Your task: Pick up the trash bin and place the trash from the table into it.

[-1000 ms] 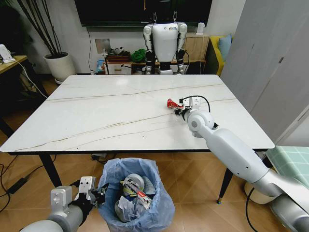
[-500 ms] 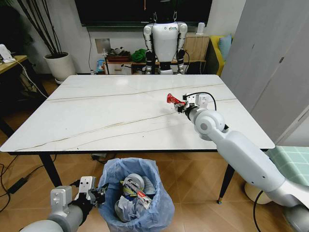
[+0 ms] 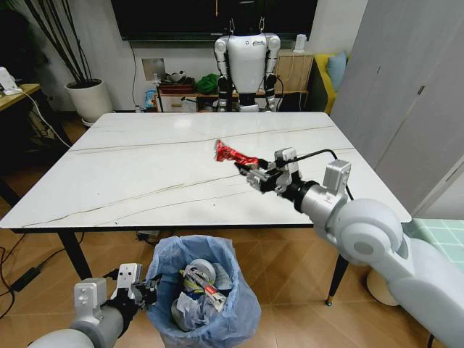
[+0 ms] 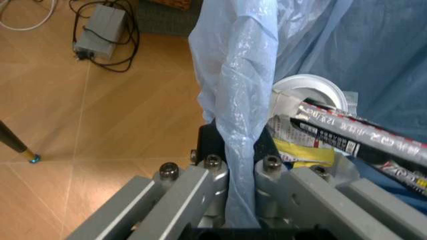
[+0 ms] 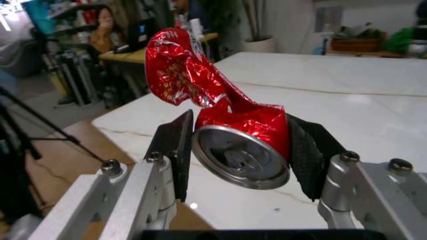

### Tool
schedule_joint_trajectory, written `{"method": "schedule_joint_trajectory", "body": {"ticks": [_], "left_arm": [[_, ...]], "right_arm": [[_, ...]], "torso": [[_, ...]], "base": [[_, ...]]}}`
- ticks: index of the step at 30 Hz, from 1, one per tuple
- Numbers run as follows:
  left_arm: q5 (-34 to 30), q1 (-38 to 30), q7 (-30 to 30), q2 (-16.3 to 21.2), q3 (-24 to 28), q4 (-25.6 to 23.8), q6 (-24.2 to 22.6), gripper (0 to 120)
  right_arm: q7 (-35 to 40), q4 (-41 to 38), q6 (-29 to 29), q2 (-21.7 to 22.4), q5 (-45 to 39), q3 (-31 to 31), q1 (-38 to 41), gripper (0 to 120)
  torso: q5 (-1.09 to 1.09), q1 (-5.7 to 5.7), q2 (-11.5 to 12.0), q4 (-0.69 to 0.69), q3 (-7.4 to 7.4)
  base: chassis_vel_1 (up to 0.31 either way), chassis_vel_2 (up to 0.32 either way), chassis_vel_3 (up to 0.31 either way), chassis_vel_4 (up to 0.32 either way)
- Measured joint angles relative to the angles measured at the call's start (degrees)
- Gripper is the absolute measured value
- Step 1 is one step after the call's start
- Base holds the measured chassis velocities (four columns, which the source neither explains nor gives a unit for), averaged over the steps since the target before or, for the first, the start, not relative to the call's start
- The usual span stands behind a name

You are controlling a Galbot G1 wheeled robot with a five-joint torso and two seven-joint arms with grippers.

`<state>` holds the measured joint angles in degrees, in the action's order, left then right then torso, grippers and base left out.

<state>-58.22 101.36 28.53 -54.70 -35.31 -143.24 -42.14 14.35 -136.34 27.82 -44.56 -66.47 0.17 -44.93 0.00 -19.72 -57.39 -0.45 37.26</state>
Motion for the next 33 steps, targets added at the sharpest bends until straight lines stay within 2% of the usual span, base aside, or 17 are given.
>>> {"method": "schedule_joint_trajectory", "body": {"ticks": [3, 7, 15, 24, 26, 27, 29, 30, 33], "left_arm": [[-0.1, 0.0, 0.3, 0.3, -0.1, 0.0, 0.0, 0], [-0.5, -0.1, 0.7, 0.8, 0.0, 0.0, 0.0, 0], [-0.6, -0.4, 0.9, 0.8, 1.4, 0.0, 0.0, 0], [-1.4, -1.6, 0.9, 2.1, 2.0, 0.0, 0.0, 0], [-1.4, -1.7, 0.9, 2.1, 2.2, 0.0, 0.0, 0], [-1.4, -1.7, 0.9, 2.1, 2.2, 0.0, 0.0, 0], [-1.4, -1.8, 0.9, 2.0, 2.3, 0.0, 0.0, 0], [-1.4, -1.8, 0.9, 2.0, 2.3, 0.0, 0.0, 0], [-1.4, -1.8, 0.9, 1.9, 2.3, 0.0, 0.0, 0]], "right_arm": [[-2.1, -2.8, 0.0, 1.3, 1.6, -1.2, -2.4, 42], [-7.8, -6.9, 0.1, 5.6, 8.5, -2.5, -8.6, 41], [-8.0, -5.8, 0.2, 6.4, 14.3, -11.0, -6.5, 41], [-7.2, -4.5, -0.5, 7.6, 19.8, -17.7, -4.7, 41], [-6.4, -4.5, -0.5, 7.5, 20.2, -19.3, -4.5, 50], [-6.4, -4.5, -0.5, 7.5, 20.2, -19.3, -4.5, 50], [-6.0, -4.3, -0.4, 7.2, 20.2, -19.7, -4.4, 61], [-6.0, -4.3, -0.4, 7.2, 20.2, -19.7, -4.4, 61], [-5.7, -3.5, -0.4, 7.0, 20.2, -19.5, -4.4, 77]], "torso": [[0.0, 0.0, 0.0, 0.0, 0.0], [0.0, 0.0, 0.0, -0.03, 0.0], [0.0, 0.0, 0.0, 0.0, 0.01], [0.0, -0.01, 0.0, -0.01, 0.01], [0.0, -0.01, 0.0, -0.01, 0.01], [0.0, -0.01, 0.0, -0.01, 0.01], [0.0, 0.0, 0.0, -0.01, 0.01], [0.0, 0.0, 0.0, -0.01, 0.01], [0.0, -0.01, 0.0, -0.01, 0.01]], "base": [[0.0, 0.0, 0.0, 0.0], [0.0, 0.0, 0.0, 0.0], [0.0, 0.0, 0.0, 0.0], [0.0, 0.0, 0.0, 0.0], [0.0, 0.0, 0.0, 0.0], [0.0, 0.0, 0.0, 0.0], [0.0, 0.0, 0.0, 0.0], [0.0, 0.0, 0.0, 0.0], [0.0, 0.0, 0.0, 0.0]]}}
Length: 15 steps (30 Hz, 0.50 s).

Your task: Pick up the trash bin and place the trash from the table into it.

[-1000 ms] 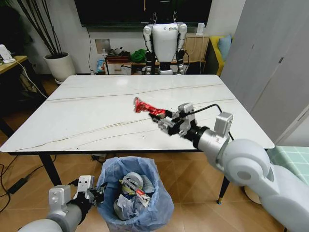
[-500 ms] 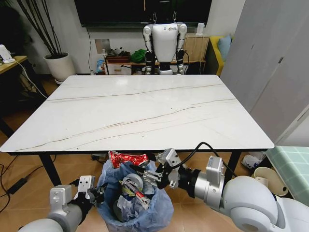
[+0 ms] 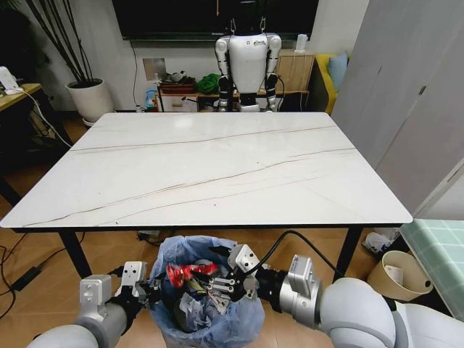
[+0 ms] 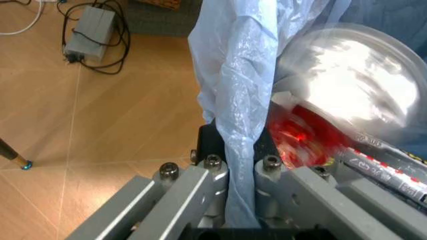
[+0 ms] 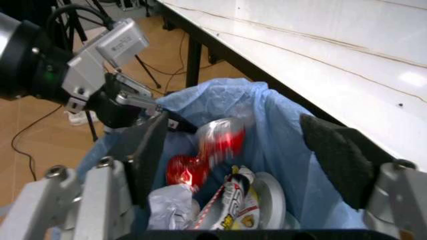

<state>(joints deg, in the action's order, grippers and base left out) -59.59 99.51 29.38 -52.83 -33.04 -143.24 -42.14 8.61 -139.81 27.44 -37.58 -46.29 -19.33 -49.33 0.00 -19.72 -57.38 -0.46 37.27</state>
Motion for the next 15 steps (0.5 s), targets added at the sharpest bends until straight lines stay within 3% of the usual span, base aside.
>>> {"method": "schedule_joint_trajectory", "body": {"ticks": [6, 11, 15], "left_arm": [[0.0, 0.3, -0.1, 0.0, -0.5, 0.0, 0.0, 0], [0.2, 0.8, -0.2, -0.4, -0.6, 0.0, 0.0, 0], [0.7, 1.2, -0.8, -0.6, -0.6, 0.0, 0.0, 0]], "right_arm": [[0.8, 0.6, -1.0, -0.4, -0.3, 3.3, -1.1, 97], [4.8, 1.2, -2.9, -3.1, -1.4, 8.1, -1.8, 100], [8.8, 2.1, -3.1, -6.2, -3.5, 16.8, -3.6, 100]], "torso": [[0.0, 0.0, 0.0, 0.0, 0.0], [0.0, 0.0, 0.0, 0.0, 0.0], [0.0, 0.0, 0.0, 0.01, 0.0]], "base": [[0.0, 0.0, 0.0, 0.0], [0.0, 0.0, 0.0, 0.0], [0.0, 0.0, 0.0, 0.0]]}}
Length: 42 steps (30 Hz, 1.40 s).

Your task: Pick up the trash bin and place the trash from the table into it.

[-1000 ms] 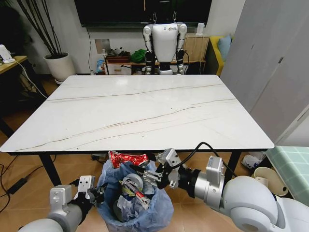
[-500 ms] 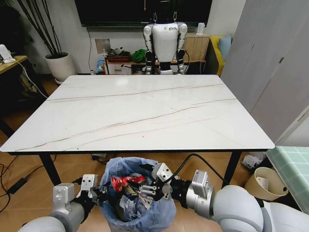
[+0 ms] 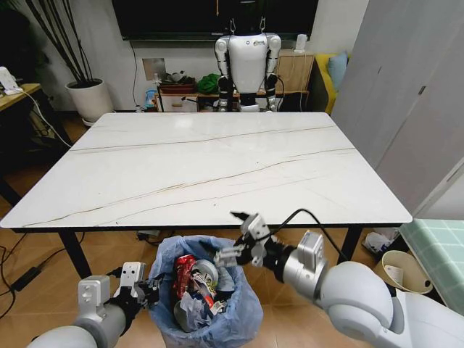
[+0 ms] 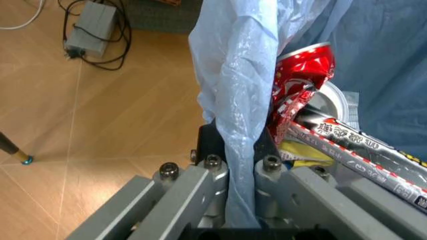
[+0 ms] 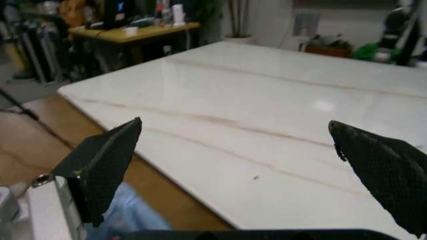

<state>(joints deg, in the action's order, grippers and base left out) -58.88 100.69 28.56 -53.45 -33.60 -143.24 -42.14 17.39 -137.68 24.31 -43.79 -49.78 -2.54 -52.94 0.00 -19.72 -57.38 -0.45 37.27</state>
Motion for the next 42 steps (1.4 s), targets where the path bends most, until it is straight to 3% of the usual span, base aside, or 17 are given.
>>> {"method": "schedule_joint_trajectory", "body": {"ticks": [4, 6, 7, 11, 17, 30, 42], "left_arm": [[0.1, 0.1, -0.1, 0.2, -0.2, 0.0, 0.0, 0], [0.2, 0.4, -0.2, 0.2, -0.4, 0.0, 0.0, 0], [0.2, 0.4, -0.2, 0.2, -0.4, 0.0, 0.0, 0], [1.0, 0.9, -0.9, -0.1, -0.1, 0.0, 0.0, 0], [1.6, 2.1, -1.1, -0.2, -0.7, 0.0, 0.0, 0], [2.7, 3.5, -1.2, -0.9, -1.2, 0.0, 0.0, 0], [3.9, 4.5, -1.6, -1.2, -1.7, 0.0, 0.0, 0]], "right_arm": [[2.9, 0.8, 0.1, -1.5, -0.2, 6.3, -2.2, 100], [4.6, 2.5, -0.1, -4.1, 3.2, 13.8, -6.3, 100], [4.6, 2.5, -0.1, -4.1, 3.2, 13.8, -6.3, 100], [2.3, 4.5, -1.8, -8.3, 14.6, 24.0, -16.6, 100], [-1.2, 4.5, -3.7, -13.3, 21.0, 31.7, -25.0, 100], [-1.7, -3.5, -3.7, -24.8, 22.6, 37.5, -34.7, 100], [-2.5, -5.3, -4.6, -29.5, 26.5, 37.8, -40.0, 100]], "torso": [[0.0, 0.01, 0.0, -0.01, -0.02], [0.0, 0.25, 0.5, 0.0, -0.28], [0.0, 0.25, 0.5, 0.0, -0.28], [0.01, 0.89, 2.0, -0.02, -1.06], [0.02, 1.69, 3.8, -0.02, -2.11], [0.01, 3.3, 7.4, 0.0, -4.12], [0.0, 4.52, 10.3, 0.0, -5.76]], "base": [[0.0, 0.0, 0.0, 0.0], [0.0, 0.0, 0.0, 0.0], [0.0, 0.0, 0.0, 0.0], [0.0, 0.0, 0.0, 0.0], [0.0, 0.0, 0.0, 0.0], [0.0, 0.0, 0.0, 0.0], [0.0, 0.0, 0.0, 0.0]]}}
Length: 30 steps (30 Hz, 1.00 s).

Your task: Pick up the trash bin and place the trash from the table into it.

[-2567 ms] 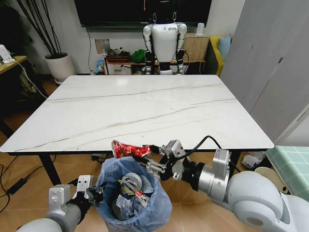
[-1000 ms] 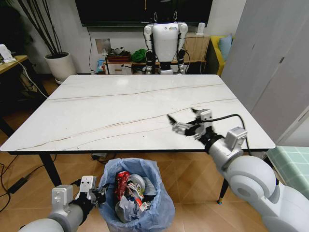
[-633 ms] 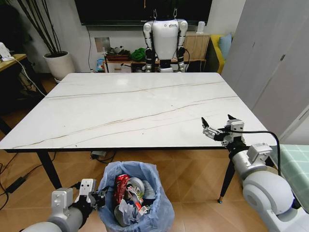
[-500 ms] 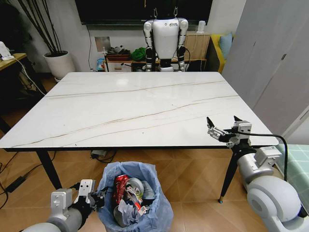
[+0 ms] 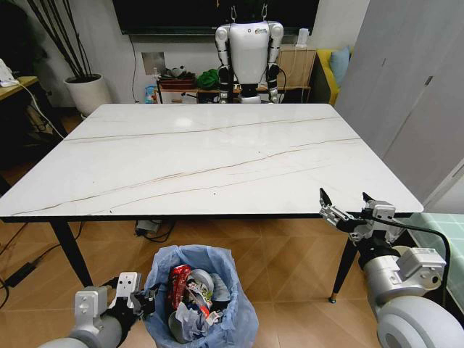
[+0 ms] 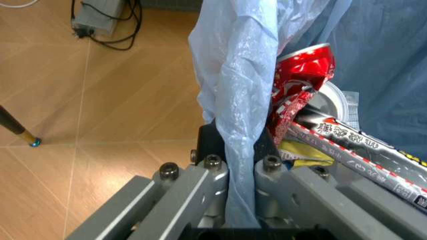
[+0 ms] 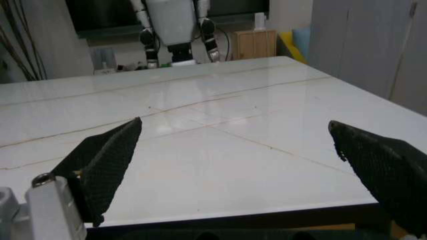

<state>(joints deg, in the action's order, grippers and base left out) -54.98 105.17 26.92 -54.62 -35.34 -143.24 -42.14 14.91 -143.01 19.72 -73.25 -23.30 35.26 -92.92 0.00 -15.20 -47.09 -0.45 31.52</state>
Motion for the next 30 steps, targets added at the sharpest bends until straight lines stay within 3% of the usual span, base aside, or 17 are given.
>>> {"method": "schedule_joint_trajectory", "body": {"ticks": [30], "left_arm": [[1.8, 0.8, -0.4, 0.1, -0.3, 0.0, 0.0, 0]], "right_arm": [[-0.1, 2.2, -4.6, -4.3, 9.7, -5.5, -6.1, 100]], "torso": [[0.0, 3.34, 7.8, 0.0, -4.45]], "base": [[0.0, 0.0, 0.0, 0.0]]}}
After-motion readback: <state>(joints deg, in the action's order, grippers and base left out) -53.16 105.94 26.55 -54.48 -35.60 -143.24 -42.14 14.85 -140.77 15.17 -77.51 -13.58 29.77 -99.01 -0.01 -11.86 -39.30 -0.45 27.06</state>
